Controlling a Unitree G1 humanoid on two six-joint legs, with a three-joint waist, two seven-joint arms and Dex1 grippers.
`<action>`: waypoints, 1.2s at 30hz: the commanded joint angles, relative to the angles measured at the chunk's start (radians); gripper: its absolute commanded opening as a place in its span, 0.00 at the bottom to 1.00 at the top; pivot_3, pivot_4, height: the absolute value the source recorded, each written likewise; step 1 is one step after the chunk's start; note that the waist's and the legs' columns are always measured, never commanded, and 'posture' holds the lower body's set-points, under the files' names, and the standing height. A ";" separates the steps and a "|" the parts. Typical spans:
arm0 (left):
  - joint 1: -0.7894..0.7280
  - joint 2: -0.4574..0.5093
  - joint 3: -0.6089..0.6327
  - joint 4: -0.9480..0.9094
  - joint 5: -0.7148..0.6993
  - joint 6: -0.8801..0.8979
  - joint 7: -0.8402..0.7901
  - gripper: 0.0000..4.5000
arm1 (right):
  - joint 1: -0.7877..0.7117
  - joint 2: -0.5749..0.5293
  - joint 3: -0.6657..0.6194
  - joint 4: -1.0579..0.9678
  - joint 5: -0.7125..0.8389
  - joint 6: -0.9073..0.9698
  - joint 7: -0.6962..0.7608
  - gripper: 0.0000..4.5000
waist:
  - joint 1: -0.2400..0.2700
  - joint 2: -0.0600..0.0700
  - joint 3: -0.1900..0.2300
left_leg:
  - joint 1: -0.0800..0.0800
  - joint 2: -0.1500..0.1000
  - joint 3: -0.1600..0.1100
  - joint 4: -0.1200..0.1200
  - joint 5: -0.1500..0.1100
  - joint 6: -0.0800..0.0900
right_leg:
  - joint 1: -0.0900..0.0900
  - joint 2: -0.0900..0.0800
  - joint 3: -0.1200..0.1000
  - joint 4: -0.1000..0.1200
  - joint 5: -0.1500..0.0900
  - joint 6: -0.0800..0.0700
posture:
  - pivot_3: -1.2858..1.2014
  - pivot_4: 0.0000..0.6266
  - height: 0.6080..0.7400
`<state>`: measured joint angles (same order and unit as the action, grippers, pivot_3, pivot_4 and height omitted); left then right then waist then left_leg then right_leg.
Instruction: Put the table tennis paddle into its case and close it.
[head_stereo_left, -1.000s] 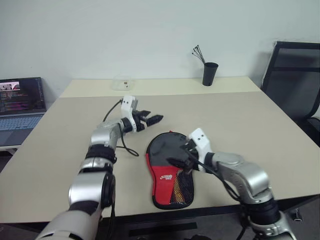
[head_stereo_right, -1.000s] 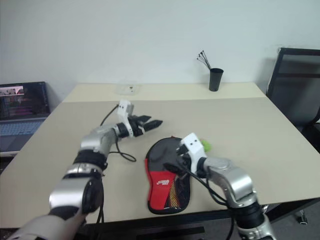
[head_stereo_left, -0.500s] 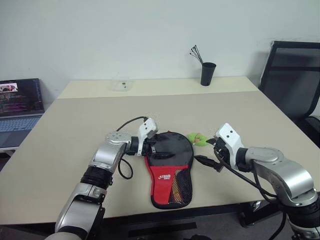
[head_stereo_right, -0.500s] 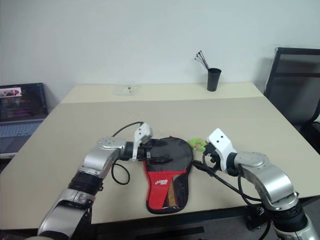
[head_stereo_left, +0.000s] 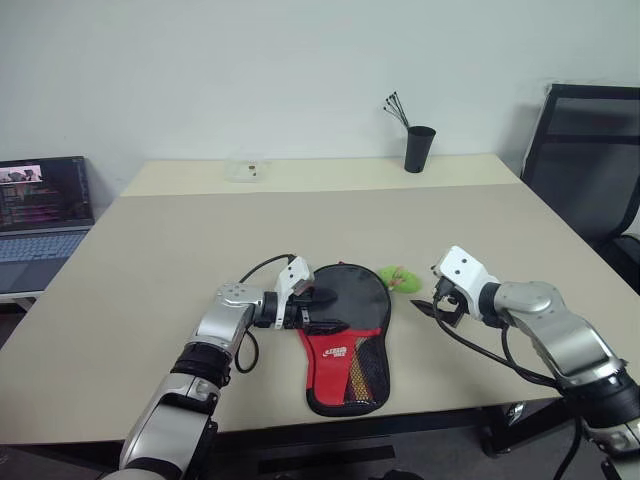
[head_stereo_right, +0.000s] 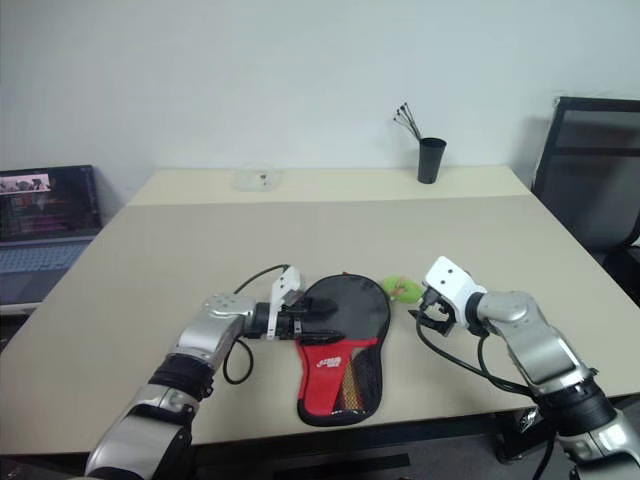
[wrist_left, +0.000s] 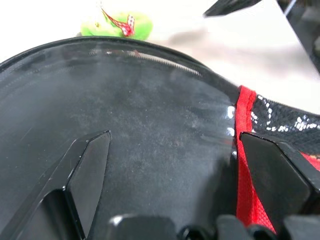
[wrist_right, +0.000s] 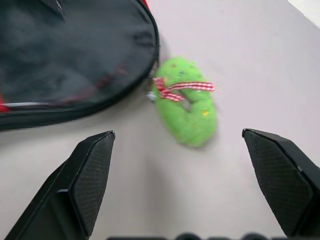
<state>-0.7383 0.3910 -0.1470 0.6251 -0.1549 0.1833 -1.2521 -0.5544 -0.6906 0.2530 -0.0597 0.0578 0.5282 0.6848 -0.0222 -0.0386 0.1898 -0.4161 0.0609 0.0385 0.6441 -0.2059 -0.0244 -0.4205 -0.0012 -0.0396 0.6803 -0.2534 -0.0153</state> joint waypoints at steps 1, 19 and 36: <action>-0.004 -0.018 -0.006 0.006 -0.001 -0.006 0.002 1.00 | -0.068 0.040 0.037 0.125 -0.067 -0.137 0.010 1.00 | 0.003 0.000 0.000 | 0.000 0.000 0.000 0.000 0.000 0.000 | 0.000 0.000 0.000 0.000 0.000 0.000 | 0.52 0.24 1.00; 0.034 -0.018 -0.012 -0.062 -0.004 0.013 -0.001 1.00 | -0.227 0.263 0.001 0.650 -0.150 -0.352 -0.030 1.00 | 0.014 0.000 0.000 | 0.001 0.001 0.002 0.000 0.000 0.000 | 0.000 0.000 0.002 0.001 0.000 0.000 | 0.52 0.24 1.00; -0.047 -0.093 -0.048 0.083 0.055 -0.056 0.017 1.00 | -0.215 0.267 0.027 0.643 -0.225 -0.328 0.006 0.02 | 0.024 0.003 -0.003 | 0.001 0.000 0.002 0.001 0.000 0.000 | 0.001 -0.001 0.002 0.000 0.002 0.001 | 0.52 0.24 1.00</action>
<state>-0.7722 0.3278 -0.1642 0.6805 -0.1168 0.1447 -1.2452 -0.7774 -0.4157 0.2620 0.5970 -0.1447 0.1864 0.6772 0.0016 -0.0360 0.1871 -0.4147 0.0602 0.0404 0.6454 -0.2057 -0.0244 -0.4191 -0.0020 -0.0377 0.6806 -0.2514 -0.0143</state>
